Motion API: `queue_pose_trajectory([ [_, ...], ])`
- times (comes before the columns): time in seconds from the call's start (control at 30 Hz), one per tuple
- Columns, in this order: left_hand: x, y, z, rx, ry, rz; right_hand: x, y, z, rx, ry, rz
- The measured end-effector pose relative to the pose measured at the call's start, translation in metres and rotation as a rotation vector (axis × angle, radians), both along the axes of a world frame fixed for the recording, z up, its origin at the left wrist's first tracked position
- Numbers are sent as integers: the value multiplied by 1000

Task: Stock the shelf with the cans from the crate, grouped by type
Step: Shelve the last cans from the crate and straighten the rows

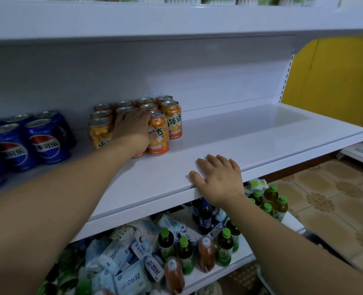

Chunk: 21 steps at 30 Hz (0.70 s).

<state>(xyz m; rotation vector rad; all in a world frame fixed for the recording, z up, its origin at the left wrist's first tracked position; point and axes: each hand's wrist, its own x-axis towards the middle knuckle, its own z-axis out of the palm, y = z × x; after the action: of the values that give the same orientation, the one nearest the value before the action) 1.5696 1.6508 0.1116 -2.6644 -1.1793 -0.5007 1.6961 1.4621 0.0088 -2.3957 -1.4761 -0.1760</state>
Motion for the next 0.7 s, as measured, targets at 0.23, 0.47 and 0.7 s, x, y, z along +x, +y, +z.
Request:
queue_pose_trajectory([
  [0.23, 0, -13, 4, 59, 28, 1, 2, -12, 10, -61, 77, 67],
  [0.47, -2, -109, -6, -214, -54, -345, 35, -101, 27, -234, 125, -173],
  [0.7, 8, -245, -56, -512, 167, -608, 25, -238, 44, -266, 204, -494],
])
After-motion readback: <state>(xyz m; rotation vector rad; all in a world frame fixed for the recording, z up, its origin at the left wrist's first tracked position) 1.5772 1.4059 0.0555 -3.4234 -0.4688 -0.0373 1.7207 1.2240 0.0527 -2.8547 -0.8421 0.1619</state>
